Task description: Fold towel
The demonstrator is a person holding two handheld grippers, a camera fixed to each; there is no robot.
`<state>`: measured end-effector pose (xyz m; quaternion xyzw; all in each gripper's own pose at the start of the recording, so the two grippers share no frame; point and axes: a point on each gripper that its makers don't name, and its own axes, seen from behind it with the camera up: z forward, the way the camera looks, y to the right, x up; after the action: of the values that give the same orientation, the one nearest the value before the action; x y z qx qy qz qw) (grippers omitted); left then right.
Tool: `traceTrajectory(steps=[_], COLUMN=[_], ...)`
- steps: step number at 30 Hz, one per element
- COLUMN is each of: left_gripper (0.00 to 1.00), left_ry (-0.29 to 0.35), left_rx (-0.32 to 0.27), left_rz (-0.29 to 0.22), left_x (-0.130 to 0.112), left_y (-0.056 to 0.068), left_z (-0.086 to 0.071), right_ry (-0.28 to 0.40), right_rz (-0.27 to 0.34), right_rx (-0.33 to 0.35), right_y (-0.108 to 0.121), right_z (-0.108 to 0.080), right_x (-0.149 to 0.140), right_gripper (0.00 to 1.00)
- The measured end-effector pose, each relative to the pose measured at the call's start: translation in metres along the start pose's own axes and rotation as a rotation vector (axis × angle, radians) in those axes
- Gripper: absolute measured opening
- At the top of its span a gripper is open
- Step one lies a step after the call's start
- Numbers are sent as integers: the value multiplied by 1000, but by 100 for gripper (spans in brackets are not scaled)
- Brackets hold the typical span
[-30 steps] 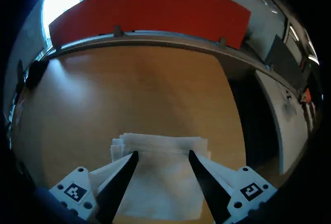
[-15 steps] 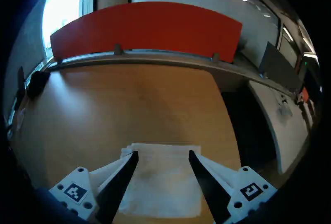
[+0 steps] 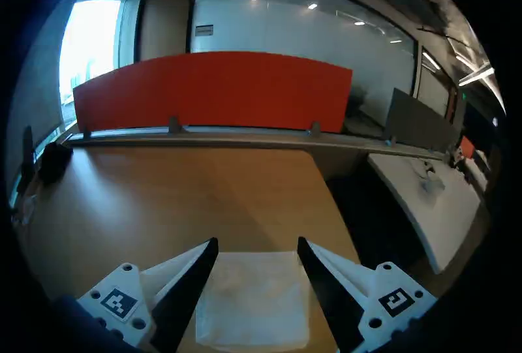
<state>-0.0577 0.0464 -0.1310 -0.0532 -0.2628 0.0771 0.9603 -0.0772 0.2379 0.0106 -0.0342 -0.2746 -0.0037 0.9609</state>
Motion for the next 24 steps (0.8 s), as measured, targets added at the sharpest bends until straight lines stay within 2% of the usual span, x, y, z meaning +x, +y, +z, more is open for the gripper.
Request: traceTrajectory(steps=[9, 24], left_gripper=[92, 92], left_ry=[7, 12], left_rx=[-3, -17], left_rz=[3, 1], left_x=[3, 4], left_y=[0, 5], left_z=[0, 2], right_ry=[125, 233], right_rz=[58, 52], right_rx=[-15, -40], right_y=[4, -1], right_z=[-17, -27], right_x=[25, 50], right_gripper=[94, 94])
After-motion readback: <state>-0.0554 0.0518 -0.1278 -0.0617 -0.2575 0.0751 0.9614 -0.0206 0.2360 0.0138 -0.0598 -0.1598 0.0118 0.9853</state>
